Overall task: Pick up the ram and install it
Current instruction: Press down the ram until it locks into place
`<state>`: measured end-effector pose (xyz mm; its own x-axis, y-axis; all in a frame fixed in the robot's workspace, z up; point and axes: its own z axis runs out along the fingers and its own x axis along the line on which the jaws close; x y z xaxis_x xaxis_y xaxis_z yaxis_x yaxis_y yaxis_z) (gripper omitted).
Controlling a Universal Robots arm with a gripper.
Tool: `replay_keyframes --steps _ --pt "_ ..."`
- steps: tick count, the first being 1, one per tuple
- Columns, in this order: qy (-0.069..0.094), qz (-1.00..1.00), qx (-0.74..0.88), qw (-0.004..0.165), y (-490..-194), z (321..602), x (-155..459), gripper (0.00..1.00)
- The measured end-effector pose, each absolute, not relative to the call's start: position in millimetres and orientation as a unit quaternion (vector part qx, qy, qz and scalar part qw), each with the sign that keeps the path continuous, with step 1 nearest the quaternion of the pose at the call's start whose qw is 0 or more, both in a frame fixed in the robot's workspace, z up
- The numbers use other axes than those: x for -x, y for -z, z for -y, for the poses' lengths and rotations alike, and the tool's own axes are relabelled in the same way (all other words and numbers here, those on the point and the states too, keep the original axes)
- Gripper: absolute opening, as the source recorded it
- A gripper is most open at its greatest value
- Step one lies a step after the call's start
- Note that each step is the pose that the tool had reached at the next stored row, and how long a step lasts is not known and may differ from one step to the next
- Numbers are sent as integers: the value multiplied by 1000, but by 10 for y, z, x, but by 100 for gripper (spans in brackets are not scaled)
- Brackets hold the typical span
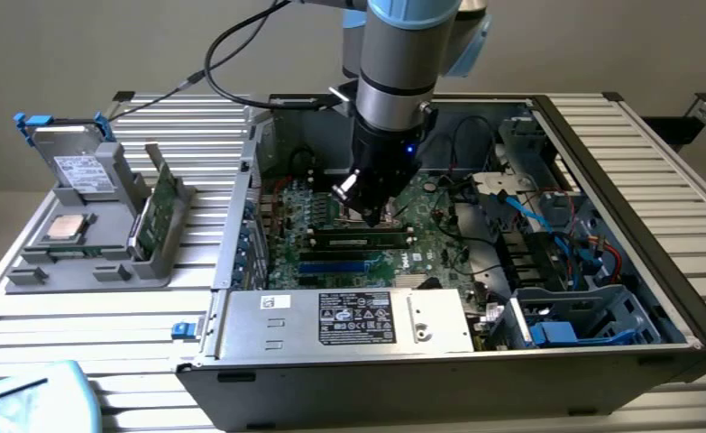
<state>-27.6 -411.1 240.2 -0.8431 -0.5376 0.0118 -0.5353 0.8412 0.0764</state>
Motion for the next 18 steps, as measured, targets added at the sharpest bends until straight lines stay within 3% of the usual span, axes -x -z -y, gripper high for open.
replay_keyframes --steps 18 --pt "34 988 -148 12 -2370 4111 276 11"
